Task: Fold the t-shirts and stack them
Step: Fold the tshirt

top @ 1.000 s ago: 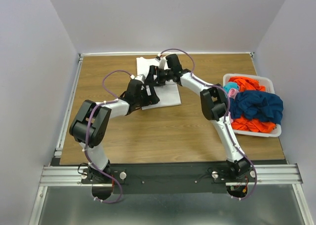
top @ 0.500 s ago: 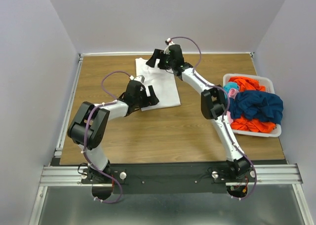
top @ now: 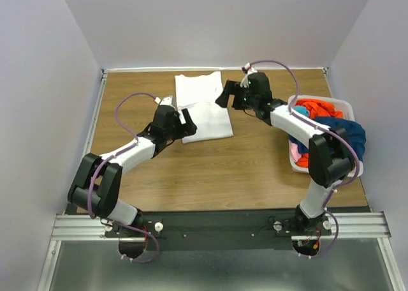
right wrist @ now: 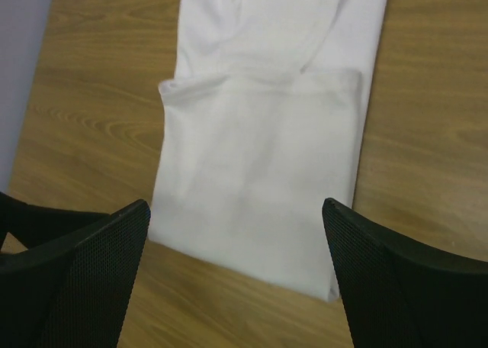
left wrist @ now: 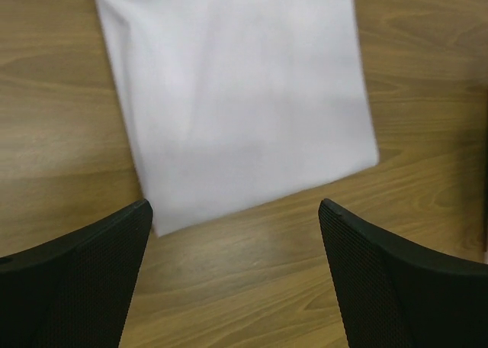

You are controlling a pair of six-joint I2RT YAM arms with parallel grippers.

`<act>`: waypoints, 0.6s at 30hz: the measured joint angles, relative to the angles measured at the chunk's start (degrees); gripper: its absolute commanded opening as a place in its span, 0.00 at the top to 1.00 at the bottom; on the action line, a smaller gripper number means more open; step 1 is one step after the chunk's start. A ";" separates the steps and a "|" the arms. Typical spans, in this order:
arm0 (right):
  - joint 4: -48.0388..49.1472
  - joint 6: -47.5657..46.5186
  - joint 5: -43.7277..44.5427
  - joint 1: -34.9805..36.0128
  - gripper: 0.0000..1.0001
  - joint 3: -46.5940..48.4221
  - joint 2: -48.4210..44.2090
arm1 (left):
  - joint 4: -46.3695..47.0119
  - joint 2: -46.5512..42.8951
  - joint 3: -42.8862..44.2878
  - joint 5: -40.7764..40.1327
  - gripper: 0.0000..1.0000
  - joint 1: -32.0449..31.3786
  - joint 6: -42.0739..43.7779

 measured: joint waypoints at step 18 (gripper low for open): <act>-1.57 4.11 -3.37 0.00 0.14 -16.33 -1.99 | -1.29 8.48 -3.43 -1.88 0.63 0.15 -2.40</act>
